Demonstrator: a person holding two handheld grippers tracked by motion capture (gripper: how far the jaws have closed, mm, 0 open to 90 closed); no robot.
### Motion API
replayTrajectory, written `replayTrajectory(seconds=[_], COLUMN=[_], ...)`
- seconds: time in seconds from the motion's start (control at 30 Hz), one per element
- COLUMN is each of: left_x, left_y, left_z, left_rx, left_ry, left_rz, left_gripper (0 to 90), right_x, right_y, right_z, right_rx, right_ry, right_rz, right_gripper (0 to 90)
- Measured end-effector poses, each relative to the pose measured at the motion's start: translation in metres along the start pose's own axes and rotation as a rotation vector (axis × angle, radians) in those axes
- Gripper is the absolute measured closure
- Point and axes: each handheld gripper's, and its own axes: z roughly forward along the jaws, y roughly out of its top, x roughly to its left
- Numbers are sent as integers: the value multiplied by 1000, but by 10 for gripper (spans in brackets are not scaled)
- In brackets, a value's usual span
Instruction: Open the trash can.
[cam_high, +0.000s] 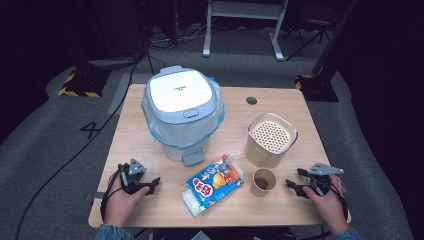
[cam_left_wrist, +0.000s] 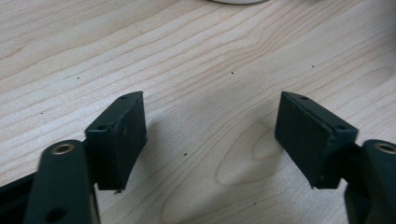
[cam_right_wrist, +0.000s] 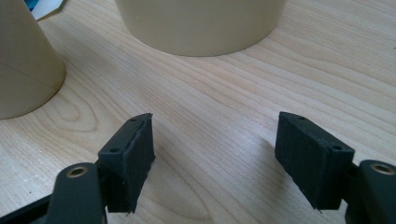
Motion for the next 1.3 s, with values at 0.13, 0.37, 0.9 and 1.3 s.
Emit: replayTrajectory(seconds=[0.13, 0.37, 0.9, 1.3], left_x=[0, 0, -7, -13], left_y=[4, 10, 53, 91], left_z=[-3, -24, -68, -89], left_rx=[9, -8, -120, -348], left_ry=[-29, -101, -199, -270], left_rz=[-23, -7, 59, 72], left_gripper=[336, 388, 656, 653], right_x=[0, -3, -3, -3], right_y=[0, 1, 1, 1], right_z=[0, 1, 1, 1], right_rx=[0, -2, -2, -3], right_ry=[2, 19, 18, 18], right_rz=[0, -12, -12, -12], right_gripper=[284, 287, 287, 287])
